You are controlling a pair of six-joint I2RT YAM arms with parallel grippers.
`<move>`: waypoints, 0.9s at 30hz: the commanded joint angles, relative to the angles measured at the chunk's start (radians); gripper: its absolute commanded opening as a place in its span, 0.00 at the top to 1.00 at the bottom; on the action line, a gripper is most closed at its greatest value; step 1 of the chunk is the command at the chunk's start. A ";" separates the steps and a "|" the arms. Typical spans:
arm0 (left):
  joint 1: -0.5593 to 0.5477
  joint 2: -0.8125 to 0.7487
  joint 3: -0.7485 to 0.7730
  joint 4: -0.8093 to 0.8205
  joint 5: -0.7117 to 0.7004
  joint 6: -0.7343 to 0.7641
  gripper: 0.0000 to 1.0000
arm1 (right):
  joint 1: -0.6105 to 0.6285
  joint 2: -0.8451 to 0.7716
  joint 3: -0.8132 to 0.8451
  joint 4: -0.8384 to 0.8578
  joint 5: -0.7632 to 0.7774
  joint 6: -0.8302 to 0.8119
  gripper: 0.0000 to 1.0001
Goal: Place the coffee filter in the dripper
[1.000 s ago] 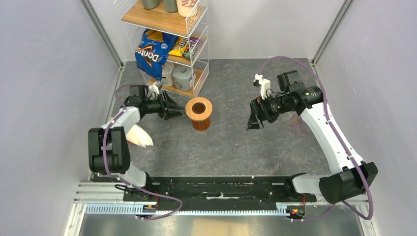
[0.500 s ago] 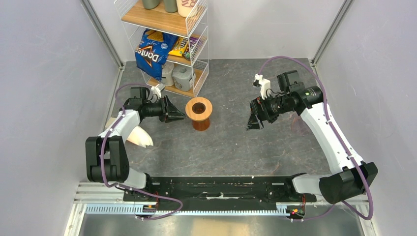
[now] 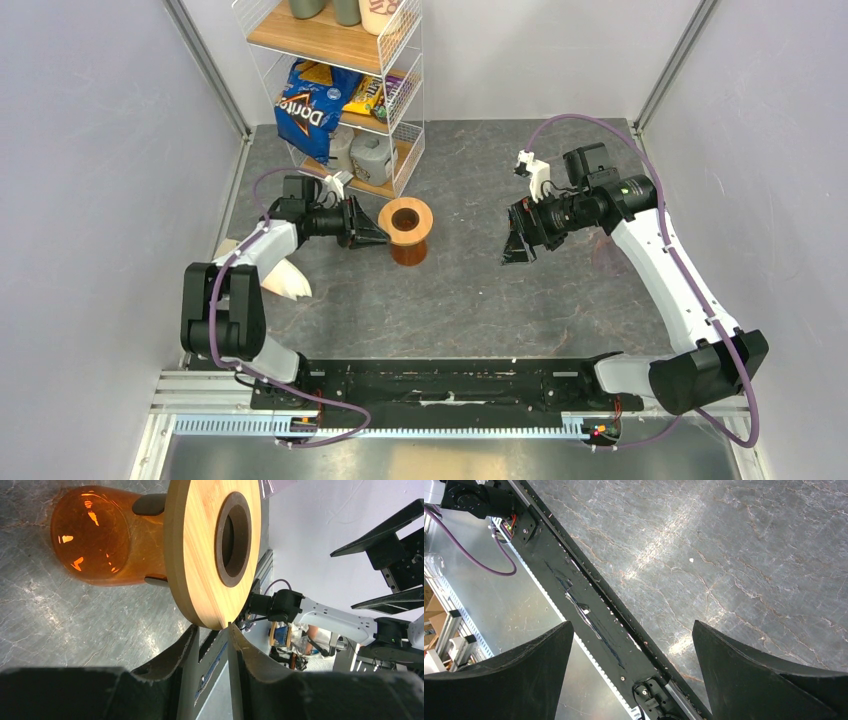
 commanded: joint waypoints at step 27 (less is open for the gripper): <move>0.076 -0.403 0.141 -0.497 -0.093 0.555 0.09 | -0.367 0.008 0.208 -0.383 0.136 -0.230 0.03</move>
